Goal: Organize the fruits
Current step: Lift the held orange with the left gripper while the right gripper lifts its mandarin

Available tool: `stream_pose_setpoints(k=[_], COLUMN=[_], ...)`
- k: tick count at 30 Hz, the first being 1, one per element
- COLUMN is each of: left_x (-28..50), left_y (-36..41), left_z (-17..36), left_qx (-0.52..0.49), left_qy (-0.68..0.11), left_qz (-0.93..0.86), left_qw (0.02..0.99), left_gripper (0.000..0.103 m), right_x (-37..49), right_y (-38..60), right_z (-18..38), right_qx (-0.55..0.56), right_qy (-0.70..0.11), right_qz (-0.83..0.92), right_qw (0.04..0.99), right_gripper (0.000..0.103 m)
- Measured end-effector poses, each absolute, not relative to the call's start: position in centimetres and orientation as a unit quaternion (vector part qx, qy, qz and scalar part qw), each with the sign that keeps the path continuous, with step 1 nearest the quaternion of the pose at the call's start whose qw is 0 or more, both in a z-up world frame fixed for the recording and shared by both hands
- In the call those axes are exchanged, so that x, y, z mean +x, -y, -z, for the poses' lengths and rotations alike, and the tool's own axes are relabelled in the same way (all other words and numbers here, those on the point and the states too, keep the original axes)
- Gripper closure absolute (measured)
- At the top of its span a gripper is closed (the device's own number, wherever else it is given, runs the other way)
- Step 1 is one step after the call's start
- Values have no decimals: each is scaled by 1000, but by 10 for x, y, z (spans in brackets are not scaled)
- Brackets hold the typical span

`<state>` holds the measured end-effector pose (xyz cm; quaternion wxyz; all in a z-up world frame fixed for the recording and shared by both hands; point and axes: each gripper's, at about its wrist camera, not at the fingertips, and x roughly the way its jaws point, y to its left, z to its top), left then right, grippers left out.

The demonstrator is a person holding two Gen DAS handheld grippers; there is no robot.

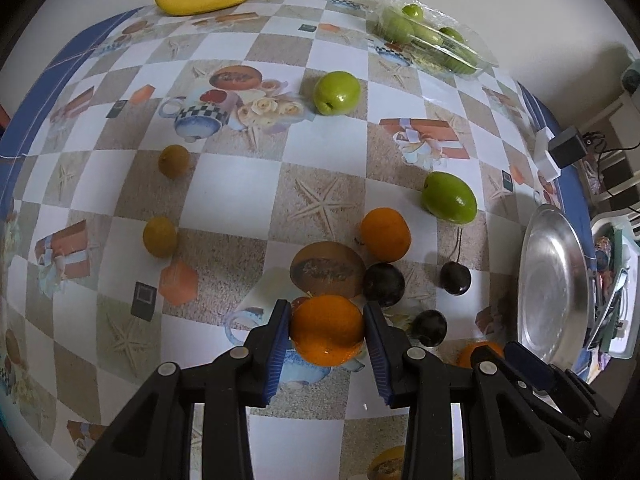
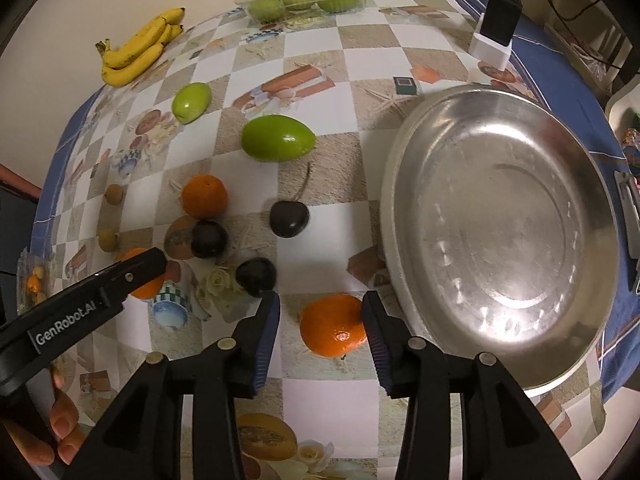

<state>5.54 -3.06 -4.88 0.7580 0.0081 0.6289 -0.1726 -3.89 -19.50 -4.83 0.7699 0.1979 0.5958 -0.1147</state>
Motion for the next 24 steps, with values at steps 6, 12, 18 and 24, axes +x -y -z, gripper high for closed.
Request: stream_pose_setpoints(k=[6, 12, 18, 24], left_x=[55, 55, 55, 54], left_y=[31, 32, 33, 33], left_z=[49, 49, 48, 48], left_qx=[10, 10, 11, 11], left_qy=[-628, -628, -627, -628], left_qz=[174, 174, 176, 177], left_qw=[758, 758, 758, 758], left_gripper=[63, 63, 63, 63], right_x=[-40, -42, -47, -54], right_y=[195, 194, 195, 195], right_z=[51, 54, 57, 63], right_qx=[190, 176, 177, 178], right_qy=[-607, -619, -627, -635], right_qz=[126, 135, 142, 145], right_qw=[761, 753, 745, 738], right_gripper=[58, 58, 58, 58])
